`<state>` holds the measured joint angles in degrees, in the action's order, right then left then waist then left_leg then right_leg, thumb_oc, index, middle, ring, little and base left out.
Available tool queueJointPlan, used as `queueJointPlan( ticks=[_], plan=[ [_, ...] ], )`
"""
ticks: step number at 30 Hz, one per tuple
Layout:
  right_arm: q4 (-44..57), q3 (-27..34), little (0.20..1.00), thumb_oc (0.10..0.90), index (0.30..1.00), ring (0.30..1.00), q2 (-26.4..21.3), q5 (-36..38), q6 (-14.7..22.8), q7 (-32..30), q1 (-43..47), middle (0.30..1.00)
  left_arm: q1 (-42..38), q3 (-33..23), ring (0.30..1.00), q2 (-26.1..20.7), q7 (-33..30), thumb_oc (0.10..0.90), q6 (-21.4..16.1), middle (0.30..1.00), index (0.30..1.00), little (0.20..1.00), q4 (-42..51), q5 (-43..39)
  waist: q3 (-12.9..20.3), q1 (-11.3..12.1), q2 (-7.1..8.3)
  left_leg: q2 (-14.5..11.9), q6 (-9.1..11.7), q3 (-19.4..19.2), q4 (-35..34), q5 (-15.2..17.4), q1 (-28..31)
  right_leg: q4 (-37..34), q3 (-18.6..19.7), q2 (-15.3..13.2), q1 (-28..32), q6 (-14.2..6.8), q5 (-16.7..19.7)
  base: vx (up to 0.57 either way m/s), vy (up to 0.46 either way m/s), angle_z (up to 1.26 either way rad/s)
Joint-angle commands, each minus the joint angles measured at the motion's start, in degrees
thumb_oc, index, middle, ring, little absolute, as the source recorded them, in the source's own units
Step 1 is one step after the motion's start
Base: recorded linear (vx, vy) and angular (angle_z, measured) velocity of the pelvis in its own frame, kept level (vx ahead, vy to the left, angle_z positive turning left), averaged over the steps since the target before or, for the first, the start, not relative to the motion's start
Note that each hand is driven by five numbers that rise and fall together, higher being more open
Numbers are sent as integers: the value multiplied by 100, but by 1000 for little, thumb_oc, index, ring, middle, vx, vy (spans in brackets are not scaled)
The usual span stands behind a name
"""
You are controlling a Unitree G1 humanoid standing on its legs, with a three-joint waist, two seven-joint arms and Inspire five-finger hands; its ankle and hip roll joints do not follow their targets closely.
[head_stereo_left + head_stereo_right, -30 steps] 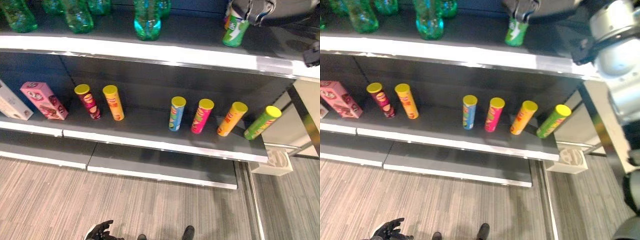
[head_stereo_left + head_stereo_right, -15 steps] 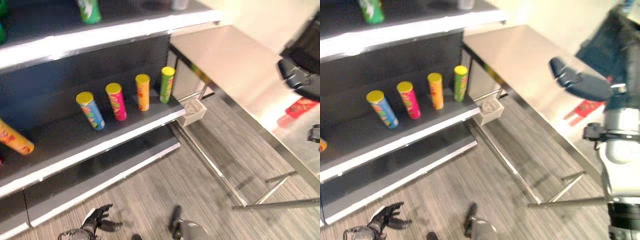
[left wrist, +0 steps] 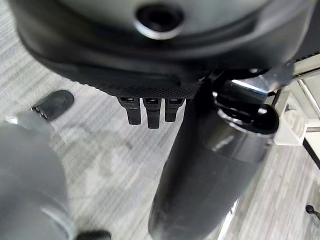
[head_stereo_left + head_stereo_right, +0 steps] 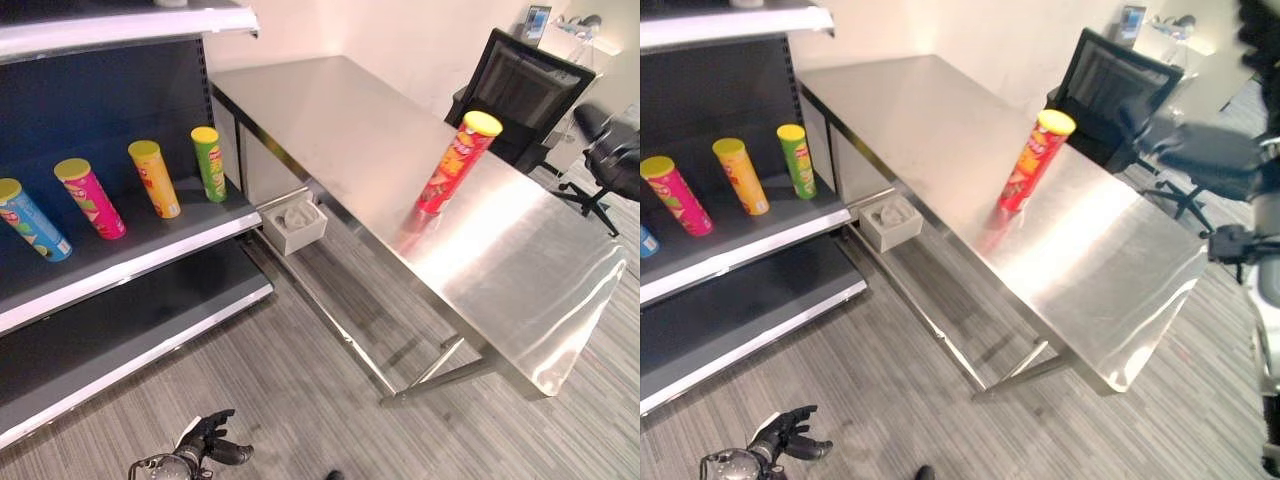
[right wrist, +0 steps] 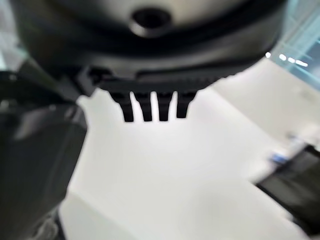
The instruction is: Put the goods on the table back onto the shelves and tidy them up.
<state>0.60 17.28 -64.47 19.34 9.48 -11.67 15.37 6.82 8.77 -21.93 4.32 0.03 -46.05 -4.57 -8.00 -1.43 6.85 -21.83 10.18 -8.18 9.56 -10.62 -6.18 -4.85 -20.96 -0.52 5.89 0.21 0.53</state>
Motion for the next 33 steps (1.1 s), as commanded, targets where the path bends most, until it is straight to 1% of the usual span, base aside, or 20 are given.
queueJointPlan(
  ticks=[1, 2, 4, 5, 6, 9, 10, 12, 13, 15, 16, 18, 19, 21, 22, 23, 24, 26, 29, 33],
  plan=[
    [-98, -357, 900, 800, 900, 900, -469, 152, 300, -116, 1087, 900, -9, 83, 900, -395, -76, 800, -292, 900, 900, 900, 306, -213, -21, 697, -4, 1478, -387, 576, -670, 1002, 240, -15, 112, -610, 63, -838, 15, 36, -7, -89],
    [-188, -565, 900, 800, 900, 900, -425, 118, 294, -110, 1270, 900, 5, 112, 900, -368, -58, 800, -295, 900, 900, 900, 288, -203, -17, 756, -29, 1728, -429, 720, -738, 964, 128, -15, 187, -585, 54, -836, 30, 50, 18, -98],
    [-339, -876, 900, 800, 900, 900, -295, -15, 300, -177, 1570, 900, 23, 212, 900, -357, -42, 800, -323, 900, 900, 900, 272, -155, 2, 856, -117, 2106, -507, 1000, -892, 851, -59, -15, 352, -505, 27, -844, 26, 98, 75, -70],
    [-441, -1026, 900, 800, 900, 900, -102, -143, 264, -211, 1726, 900, 27, 316, 900, -297, 3, 800, -325, 900, 900, 900, 247, -127, 84, 777, -280, 2170, -600, 1118, -1069, 881, 175, -15, 575, -415, 50, -837, -19, 200, 220, -115],
    [-435, -988, 900, 800, 900, 900, 56, -197, 247, -239, 1661, 900, 30, 387, 900, -261, 15, 800, -330, 900, 900, 900, 161, -70, 195, 694, -341, 2182, -605, 1053, -1274, 838, 404, -15, 624, -443, 106, -856, -46, 174, 214, -108],
    [-417, -1050, 900, 800, 900, 900, 172, -239, 214, -188, 1643, 900, 38, 384, 900, -255, 11, 800, -340, 900, 900, 900, 112, -66, 238, 673, -348, 2189, -616, 955, -1393, 835, 559, -15, 715, -501, 146, -878, -44, 119, 143, -53],
    [-460, -1140, 900, 800, 900, 900, 207, -322, 163, -173, 1691, 900, 75, 317, 900, -248, 15, 800, -346, 900, 900, 900, 31, -61, 270, 666, -344, 2189, -669, 819, -1426, 896, 699, 22, 823, -573, 167, -916, -26, 94, 124, -37],
    [-442, -1152, 900, 800, 900, 900, 240, -324, 161, -160, 1693, 900, 92, 285, 900, -237, 3, 800, -344, 900, 900, 900, -25, -51, 271, 671, -347, 2195, -699, 766, -1426, 929, 764, 62, 885, -608, 176, -930, -35, 84, 133, -62],
    [-474, -1159, 900, 800, 900, 900, 270, -407, 146, -179, 1681, 900, 123, 239, 900, -233, -22, 800, -333, 900, 900, 900, -103, -62, 265, 707, -339, 2227, -806, 682, -1418, 1011, 860, 394, 990, -700, 81, -964, -107, 84, 179, -63],
    [-488, -1116, 900, 800, 900, 900, 375, -458, 152, -206, 1644, 900, 185, 222, 900, -248, -15, 800, -318, 900, 900, 900, -103, -37, 209, 771, -364, 2249, -913, 597, -1400, 1068, 946, 1073, 991, -804, -168, -1034, -172, 51, 156, -38],
    [-444, -1116, 900, 800, 900, 900, 390, -561, 90, -200, 1683, 900, 197, 134, 900, -268, -49, 800, -305, 900, 900, 900, -121, -26, 30, 754, -357, 2251, -1034, 527, -1388, 1116, 1105, 1946, 1032, -926, -565, -1219, 243, 9, 126, -54],
    [-498, -1166, 900, 800, 900, 900, 425, -496, 118, -233, 1761, 900, 200, 95, 900, -311, -87, 800, -294, 900, 900, 900, -103, -47, -116, 760, -398, 2208, -1113, 496, -1377, 1134, 1204, 2638, 1051, -1047, -913, -1313, 435, -7, 86, -42],
    [-505, -1178, 900, 800, 900, 900, 424, -495, 122, -234, 1775, 900, 202, 90, 900, -309, -87, 800, -291, 900, 900, 900, -99, -47, -119, 760, -392, 2217, -1116, 490, -1376, 1135, 1201, 2679, 1065, -1059, -939, -1317, 421, 25, 23, -15],
    [-580, -1239, 900, 800, 900, 900, 437, -454, 94, -170, 1773, 900, 237, 55, 900, -343, -80, 800, -294, 900, 900, 900, -17, -31, -90, 790, -373, 2163, -1073, 524, -1412, 1243, 1323, 2452, 933, -1287, -1046, -1257, 393, 117, -69, -5],
    [-726, -1322, 900, 800, 900, 900, 383, -317, 92, -109, 1799, 900, 157, 86, 900, -363, -85, 800, -313, 900, 900, 900, 1, -75, -90, 762, -323, 2140, -980, 733, -1446, 1295, 1341, 1600, 1022, -1221, -981, -1186, 339, 251, -199, 9],
    [-773, -1285, 900, 800, 900, 900, 327, -192, 49, -63, 1709, 900, 145, 132, 900, -387, -56, 800, -296, 900, 900, 900, -17, 11, 26, 767, -147, 2210, -917, 838, -1446, 1334, 1300, 495, 1210, -1193, -642, -1231, 403, 211, -177, 22],
    [-757, -1267, 900, 800, 900, 900, 333, -194, 41, -61, 1684, 900, 151, 134, 900, -392, -56, 800, -296, 900, 900, 900, -16, 13, 33, 761, -141, 2212, -917, 847, -1445, 1334, 1299, 469, 1198, -1194, -626, -1233, 414, 171, -138, 74],
    [-708, -1154, 900, 800, 900, 900, 373, -110, 76, -10, 1507, 900, 225, 80, 900, -299, -41, 800, -286, 900, 900, 900, -112, 3, 200, 759, -51, 2168, -880, 872, -1456, 1372, 1331, 319, 1156, -1156, -472, -1246, 551, 147, -89, 75],
    [-787, -1263, 900, 800, 900, 900, 310, 41, 39, 127, 1510, 900, 281, 93, 900, -217, -11, 800, -289, 900, 900, 900, -170, -27, 328, 777, -37, 2094, -810, 949, -1456, 1405, 1342, 59, 992, -1093, -237, -1223, 564, 103, -74, 49],
    [-957, -1554, 900, 800, 900, 900, 227, 25, -34, 260, 1636, 900, 349, 148, 900, -145, 38, 800, -273, 900, 900, 900, -201, -23, 386, 831, -26, 1992, -733, 1011, -1456, 1408, 1348, -6, 877, -1040, -103, -1183, 476, 45, -46, 18]
  ],
)
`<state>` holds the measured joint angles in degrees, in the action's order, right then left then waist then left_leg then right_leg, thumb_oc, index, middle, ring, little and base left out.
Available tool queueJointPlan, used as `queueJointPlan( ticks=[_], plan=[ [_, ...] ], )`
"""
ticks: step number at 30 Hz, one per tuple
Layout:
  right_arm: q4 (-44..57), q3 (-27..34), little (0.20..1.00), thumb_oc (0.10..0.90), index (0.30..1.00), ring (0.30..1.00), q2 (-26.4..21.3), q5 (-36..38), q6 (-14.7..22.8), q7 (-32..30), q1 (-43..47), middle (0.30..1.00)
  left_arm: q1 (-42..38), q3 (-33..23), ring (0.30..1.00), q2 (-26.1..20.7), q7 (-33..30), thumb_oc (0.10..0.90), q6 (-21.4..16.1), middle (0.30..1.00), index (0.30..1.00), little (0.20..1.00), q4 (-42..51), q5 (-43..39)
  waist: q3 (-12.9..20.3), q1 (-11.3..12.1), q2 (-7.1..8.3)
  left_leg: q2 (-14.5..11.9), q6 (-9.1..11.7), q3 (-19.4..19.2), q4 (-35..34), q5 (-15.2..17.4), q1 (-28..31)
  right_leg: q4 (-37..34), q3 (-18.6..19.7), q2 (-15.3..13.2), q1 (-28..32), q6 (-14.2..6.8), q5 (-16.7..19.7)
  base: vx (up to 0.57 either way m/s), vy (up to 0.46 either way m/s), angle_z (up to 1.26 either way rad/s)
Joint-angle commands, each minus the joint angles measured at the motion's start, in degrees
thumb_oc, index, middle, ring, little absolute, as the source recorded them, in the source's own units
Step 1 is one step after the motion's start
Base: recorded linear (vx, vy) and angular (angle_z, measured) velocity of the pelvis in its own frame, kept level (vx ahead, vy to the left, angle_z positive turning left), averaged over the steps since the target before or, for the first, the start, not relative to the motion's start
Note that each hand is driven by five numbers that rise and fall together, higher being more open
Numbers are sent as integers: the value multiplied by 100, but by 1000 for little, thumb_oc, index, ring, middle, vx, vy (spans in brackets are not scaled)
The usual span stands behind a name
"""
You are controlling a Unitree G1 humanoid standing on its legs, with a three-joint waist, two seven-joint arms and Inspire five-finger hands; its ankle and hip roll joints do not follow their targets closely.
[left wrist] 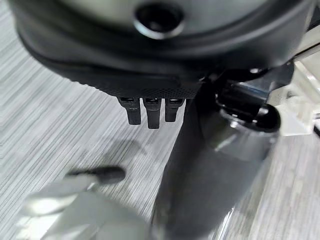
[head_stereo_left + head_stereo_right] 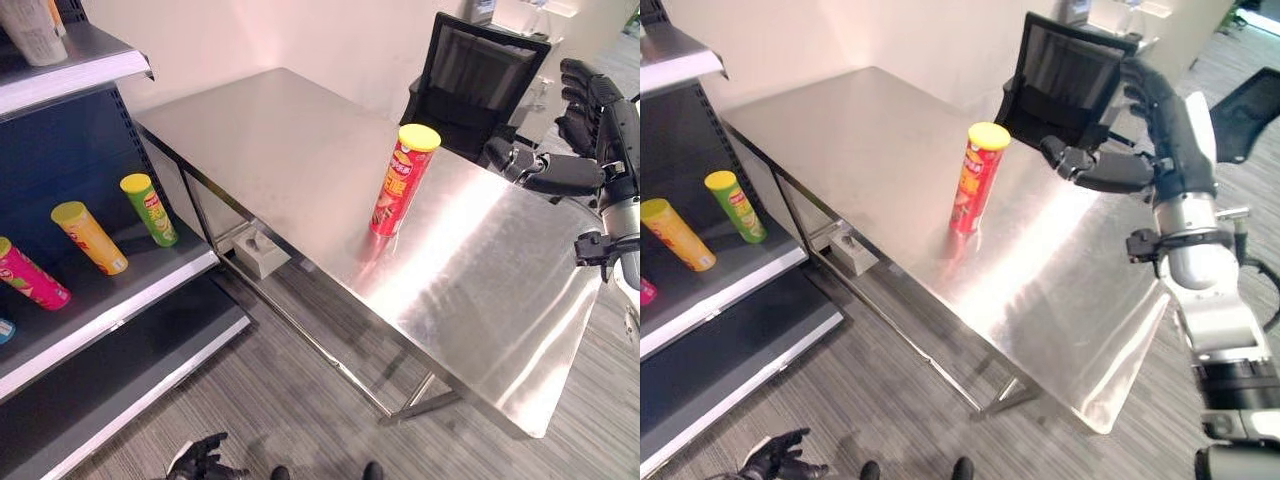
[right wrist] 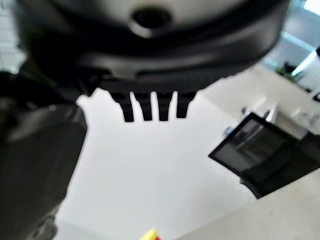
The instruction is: Put the goods on the table back onto the shelves and tidy them up.
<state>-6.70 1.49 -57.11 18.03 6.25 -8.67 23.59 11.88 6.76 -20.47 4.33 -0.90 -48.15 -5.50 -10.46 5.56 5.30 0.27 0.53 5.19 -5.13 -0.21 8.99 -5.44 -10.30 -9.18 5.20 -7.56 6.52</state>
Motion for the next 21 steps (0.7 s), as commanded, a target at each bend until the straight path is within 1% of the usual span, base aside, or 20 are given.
queueJointPlan(
  ticks=[1, 3, 4, 6, 9, 11, 13, 18, 19, 21],
  plan=[
    [-220, -41, 900, 800, 900, 900, -494, 160, 273, -11, 843, 900, -147, 363, 900, -280, 37, 800, -180, 900, 900, 900, 0, 73, 628, 137, 129, -233, 246, -327, 12, 360, -170, 54, -211, -167, -18, -397, -134, 17, -26, 13],
    [-235, -190, 900, 800, 900, 900, -501, 118, 254, 51, 905, 900, -129, 391, 900, -266, 53, 800, -182, 900, 900, 900, 7, 81, 635, 170, 138, -262, 270, -327, 12, 365, -171, 44, -259, -161, 17, -393, -164, 34, -26, 5],
    [-389, -397, 900, 800, 900, 900, -499, 96, 223, 121, 978, 900, -121, 446, 900, -278, 48, 800, -198, 900, 900, 900, -18, 108, 636, 212, 150, -282, 297, -335, 12, 366, -165, 44, -305, -152, 47, -384, -200, 39, -22, 0],
    [-403, -420, 900, 800, 900, 900, -500, 98, 227, 121, 1003, 900, -120, 440, 900, -272, 47, 800, -198, 900, 900, 900, -19, 107, 636, 203, 146, -283, 298, -333, 12, 366, -166, 44, -306, -152, 47, -384, -201, 0, 0, 0],
    [-641, -874, 900, 800, 900, 900, -447, 98, 174, 241, 1281, 900, -125, 513, 900, -342, 53, 800, -215, 900, 900, 900, 30, 148, 601, 287, 137, -301, 329, -341, 12, 340, -219, 44, -415, -184, 56, -393, -213, 8, -2, 2],
    [-668, -919, 900, 800, 900, 900, -440, 97, 167, 240, 1328, 900, -122, 514, 900, -344, 50, 800, -214, 900, 900, 900, 31, 153, 598, 292, 131, -298, 330, -337, 12, 336, -230, 44, -432, -194, 61, -395, -213, 15, 2, 8],
    [-805, -1114, 900, 800, 900, 900, -424, 22, 130, 272, 1462, 900, -126, 525, 900, -377, 24, 800, -229, 900, 900, 900, 37, 155, 598, 332, 120, -285, 339, -332, 12, 327, -254, 44, -488, -224, 79, -406, -216, 19, 7, 12],
    [-1142, -1513, 900, 800, 900, 900, -396, -211, 40, 217, 1840, 900, -133, 501, 900, -377, -71, 800, -238, 900, 900, 900, 34, 113, 581, 392, 105, -250, 335, -302, 12, 309, -290, 44, -577, -286, 107, -425, -193, 9, 12, 14],
    [-1250, -1586, 900, 800, 900, 900, -372, -352, 10, 163, 1932, 900, -125, 492, 900, -374, -99, 800, -245, 900, 900, 900, 31, 102, 574, 432, 102, -236, 330, -283, 12, 303, -307, 44, -611, -302, 118, -426, -186, 31, 7, 7],
    [-1343, -1623, 900, 800, 900, 900, -332, -446, -10, 100, 2015, 900, -107, 471, 900, -353, -130, 800, -250, 900, 900, 900, 1, 93, 569, 469, 98, -222, 326, -259, 12, 299, -325, 44, -655, -319, 129, -432, -180, 25, 3, 10]
  ],
)
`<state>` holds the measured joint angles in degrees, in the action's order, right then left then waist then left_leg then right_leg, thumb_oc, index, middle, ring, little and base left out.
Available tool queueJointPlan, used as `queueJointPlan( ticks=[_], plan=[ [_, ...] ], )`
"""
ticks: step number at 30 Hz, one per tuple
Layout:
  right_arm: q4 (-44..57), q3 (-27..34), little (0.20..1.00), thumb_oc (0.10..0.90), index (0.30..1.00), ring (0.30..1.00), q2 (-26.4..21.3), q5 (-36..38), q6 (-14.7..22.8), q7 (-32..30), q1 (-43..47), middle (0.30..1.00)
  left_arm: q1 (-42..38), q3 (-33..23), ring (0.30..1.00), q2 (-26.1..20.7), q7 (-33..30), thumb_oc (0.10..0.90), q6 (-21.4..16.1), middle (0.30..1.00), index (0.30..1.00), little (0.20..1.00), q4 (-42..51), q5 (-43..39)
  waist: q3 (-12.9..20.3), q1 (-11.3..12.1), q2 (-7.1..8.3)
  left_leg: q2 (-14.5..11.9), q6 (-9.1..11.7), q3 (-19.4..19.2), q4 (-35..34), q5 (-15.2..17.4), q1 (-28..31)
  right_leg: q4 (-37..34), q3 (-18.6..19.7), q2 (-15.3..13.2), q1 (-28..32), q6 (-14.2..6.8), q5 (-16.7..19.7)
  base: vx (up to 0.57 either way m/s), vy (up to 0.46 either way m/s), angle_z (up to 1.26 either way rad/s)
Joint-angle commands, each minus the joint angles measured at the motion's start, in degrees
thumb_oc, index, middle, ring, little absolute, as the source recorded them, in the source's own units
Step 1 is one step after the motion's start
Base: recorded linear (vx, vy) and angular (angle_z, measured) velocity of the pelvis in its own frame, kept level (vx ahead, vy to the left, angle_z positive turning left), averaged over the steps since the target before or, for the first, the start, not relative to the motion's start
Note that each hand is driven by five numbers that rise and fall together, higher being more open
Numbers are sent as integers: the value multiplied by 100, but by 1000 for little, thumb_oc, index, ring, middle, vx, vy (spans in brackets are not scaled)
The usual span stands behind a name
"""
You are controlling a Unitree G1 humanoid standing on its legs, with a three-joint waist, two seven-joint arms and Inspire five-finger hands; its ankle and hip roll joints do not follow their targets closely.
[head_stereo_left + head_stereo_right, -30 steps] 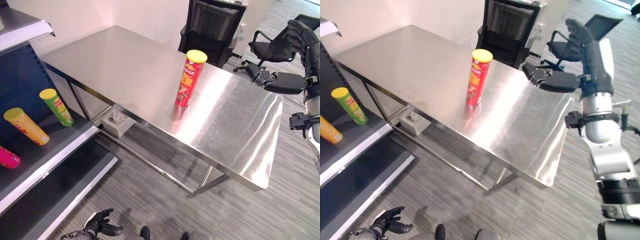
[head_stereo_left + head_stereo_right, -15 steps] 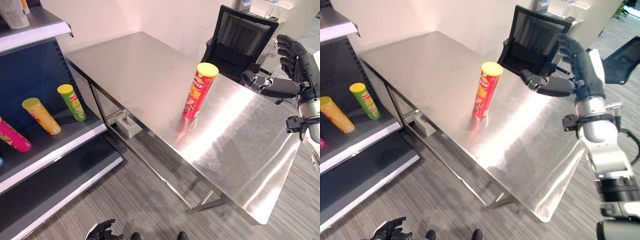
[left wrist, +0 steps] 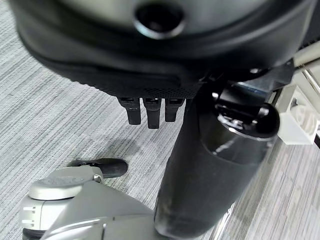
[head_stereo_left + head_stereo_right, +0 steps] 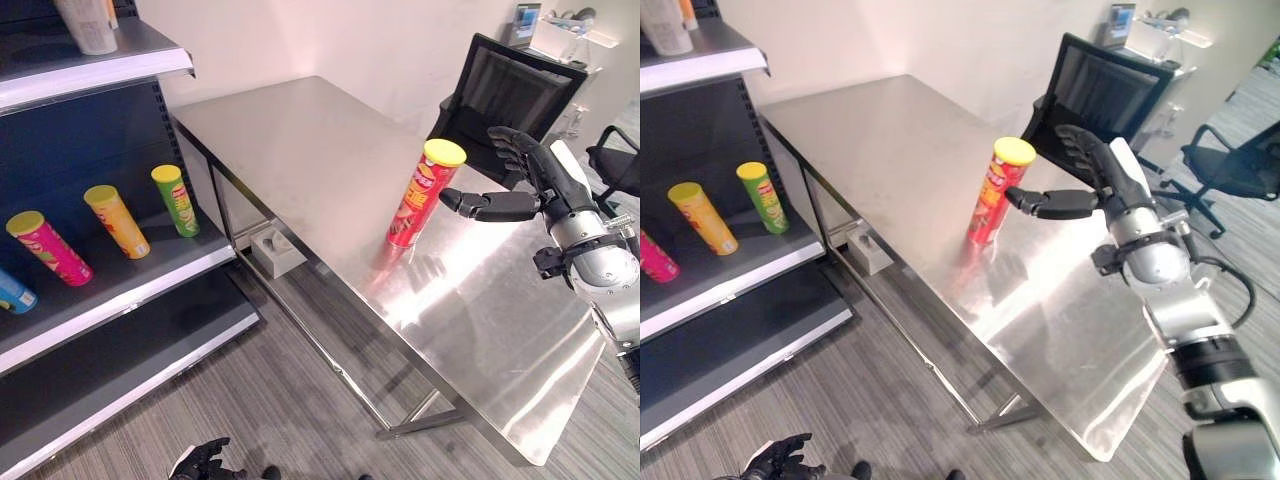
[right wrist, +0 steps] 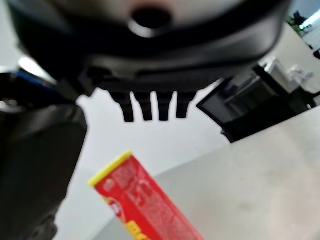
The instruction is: Put the goods on the table back onto the shelves and tidy them up.
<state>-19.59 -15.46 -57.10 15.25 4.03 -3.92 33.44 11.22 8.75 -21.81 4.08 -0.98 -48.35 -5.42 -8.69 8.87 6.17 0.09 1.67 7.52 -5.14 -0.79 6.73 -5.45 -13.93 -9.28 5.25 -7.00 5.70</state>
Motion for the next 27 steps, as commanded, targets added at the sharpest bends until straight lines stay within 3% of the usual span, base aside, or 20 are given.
queueJointPlan(
  ticks=[1, 27],
  plan=[
    [-139, 43, 900, 800, 900, 900, -321, -231, 191, -415, 1067, 900, -44, 273, 900, -219, -116, 800, -242, 900, 900, 900, 14, 91, 386, 158, 10, -201, 211, -476, 14, 350, -111, 45, -306, -317, 124, -489, -96, 12, 3, 11],
    [-921, -215, 900, 800, 900, 900, 89, -223, 39, -748, 1747, 900, -46, 301, 900, -250, -281, 800, -194, 900, 900, 900, 143, -25, 340, 406, 21, -119, 197, -156, 14, 312, -245, 105, -671, -432, 231, -488, -155, 11, -5, 8]
  ],
)
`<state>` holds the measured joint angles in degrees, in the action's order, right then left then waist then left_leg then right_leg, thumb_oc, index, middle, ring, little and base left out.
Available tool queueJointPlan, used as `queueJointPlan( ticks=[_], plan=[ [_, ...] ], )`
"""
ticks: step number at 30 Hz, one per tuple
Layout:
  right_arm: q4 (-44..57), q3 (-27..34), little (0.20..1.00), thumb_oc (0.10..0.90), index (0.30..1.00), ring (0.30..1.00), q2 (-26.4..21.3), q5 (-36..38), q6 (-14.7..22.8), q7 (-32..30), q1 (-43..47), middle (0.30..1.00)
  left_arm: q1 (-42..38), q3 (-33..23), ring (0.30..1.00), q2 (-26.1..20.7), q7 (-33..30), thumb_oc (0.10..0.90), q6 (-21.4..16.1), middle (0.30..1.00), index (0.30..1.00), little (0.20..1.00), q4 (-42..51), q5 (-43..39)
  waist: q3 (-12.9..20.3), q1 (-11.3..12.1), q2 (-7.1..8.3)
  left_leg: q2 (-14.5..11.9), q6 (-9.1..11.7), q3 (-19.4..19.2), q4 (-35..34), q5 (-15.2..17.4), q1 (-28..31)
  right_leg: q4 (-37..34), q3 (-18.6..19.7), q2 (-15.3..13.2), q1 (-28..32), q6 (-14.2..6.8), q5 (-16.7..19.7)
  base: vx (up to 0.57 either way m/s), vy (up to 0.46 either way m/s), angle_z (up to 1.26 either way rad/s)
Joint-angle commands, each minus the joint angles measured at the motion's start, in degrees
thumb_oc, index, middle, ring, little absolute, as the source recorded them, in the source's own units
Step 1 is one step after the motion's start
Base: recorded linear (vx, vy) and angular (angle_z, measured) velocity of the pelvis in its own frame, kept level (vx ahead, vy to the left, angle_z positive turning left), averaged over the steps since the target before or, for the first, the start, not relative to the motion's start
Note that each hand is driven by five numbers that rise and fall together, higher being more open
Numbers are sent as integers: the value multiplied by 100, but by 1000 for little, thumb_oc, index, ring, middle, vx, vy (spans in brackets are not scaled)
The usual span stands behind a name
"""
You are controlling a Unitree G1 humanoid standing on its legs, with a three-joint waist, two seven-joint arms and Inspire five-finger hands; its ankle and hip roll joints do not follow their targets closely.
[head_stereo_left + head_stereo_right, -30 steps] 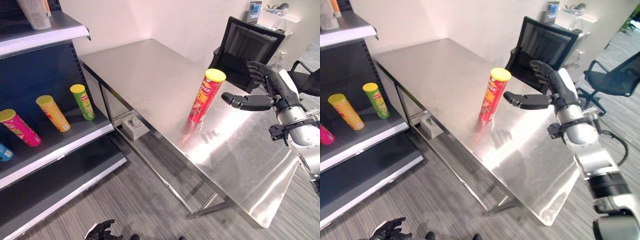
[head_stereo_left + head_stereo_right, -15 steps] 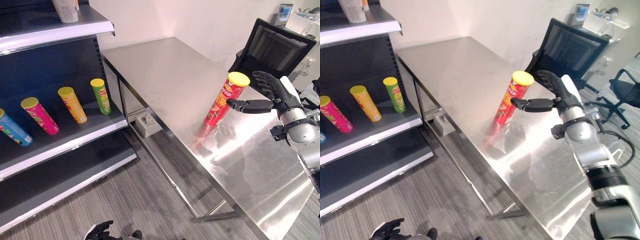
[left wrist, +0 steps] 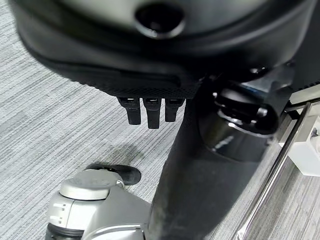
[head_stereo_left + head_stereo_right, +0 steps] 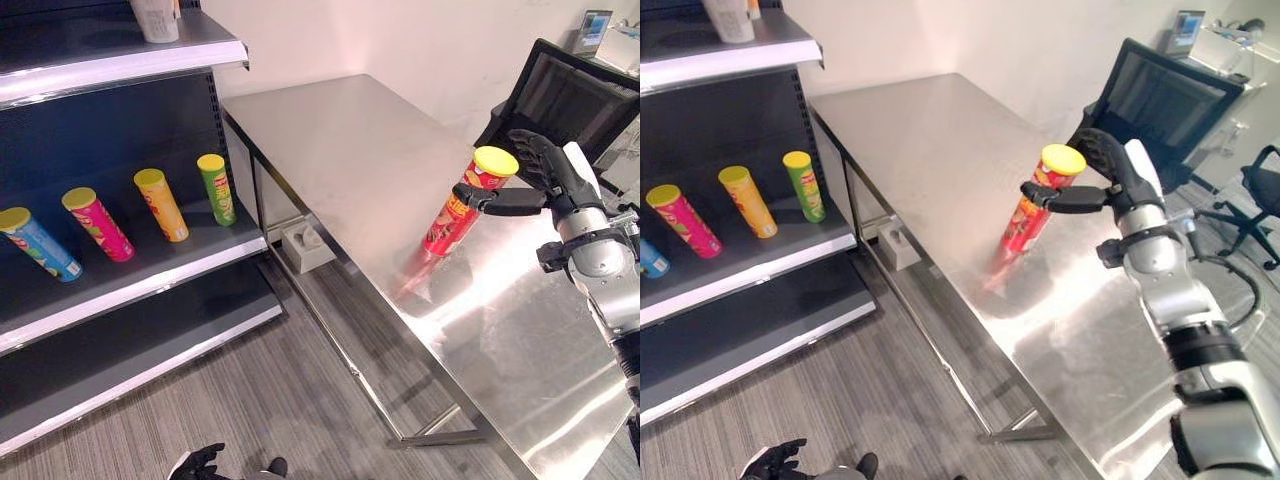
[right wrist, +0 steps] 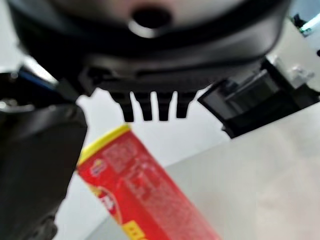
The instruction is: Put the goods on the table back onto the shelves and tidy them up.
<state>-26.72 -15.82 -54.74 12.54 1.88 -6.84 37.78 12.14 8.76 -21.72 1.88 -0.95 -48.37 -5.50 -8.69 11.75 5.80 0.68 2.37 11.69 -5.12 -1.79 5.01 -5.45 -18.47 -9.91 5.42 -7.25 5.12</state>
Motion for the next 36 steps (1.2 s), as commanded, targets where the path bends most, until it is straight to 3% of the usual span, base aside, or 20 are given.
queueJointPlan(
  ticks=[1, 20, 21, 22, 36],
  plan=[
    [-261, -221, 900, 800, 900, 900, -137, 38, 242, -448, 1360, 900, -144, 309, 900, -259, -62, 800, -195, 900, 900, 900, 144, -28, 336, 120, 61, -173, 125, -567, 12, 408, -75, 112, -220, -371, 210, -465, -96, 9, 3, 5],
    [-561, -421, 900, 800, 900, 900, 19, -152, 178, -466, 1479, 900, -151, 343, 900, -264, -129, 800, -203, 900, 900, 900, 146, 2, 285, 124, 82, -171, 101, -608, 12, 456, -50, 120, -210, -403, 192, -477, -85, 2, 0, 1],
    [-596, -449, 484, 522, 484, 484, 31, -150, 169, -468, 1517, 484, -153, 339, 900, -267, -141, 800, -201, 900, 900, 900, 158, -15, 286, 120, 80, -169, 100, -617, 12, 457, -51, 120, -210, -400, 190, -479, -87, 0, 0, 0],
    [-616, -473, 300, 400, 300, 300, 48, -144, 162, -452, 1537, 300, -153, 334, 900, -267, -151, 800, -202, 900, 900, 900, 159, -17, 286, 121, 80, -168, 101, -621, 12, 457, -51, 118, -208, -402, 186, -481, -84, 0, 0, 0],
    [-558, -453, 300, 400, 300, 300, 71, -73, 190, -446, 1527, 300, -104, 257, 900, -269, -148, 800, -190, 900, 900, 900, 118, -59, 269, 101, 111, -187, 98, -665, 12, 488, 4, 117, -144, -386, 177, -472, -75, 0, 0, 0]
  ],
)
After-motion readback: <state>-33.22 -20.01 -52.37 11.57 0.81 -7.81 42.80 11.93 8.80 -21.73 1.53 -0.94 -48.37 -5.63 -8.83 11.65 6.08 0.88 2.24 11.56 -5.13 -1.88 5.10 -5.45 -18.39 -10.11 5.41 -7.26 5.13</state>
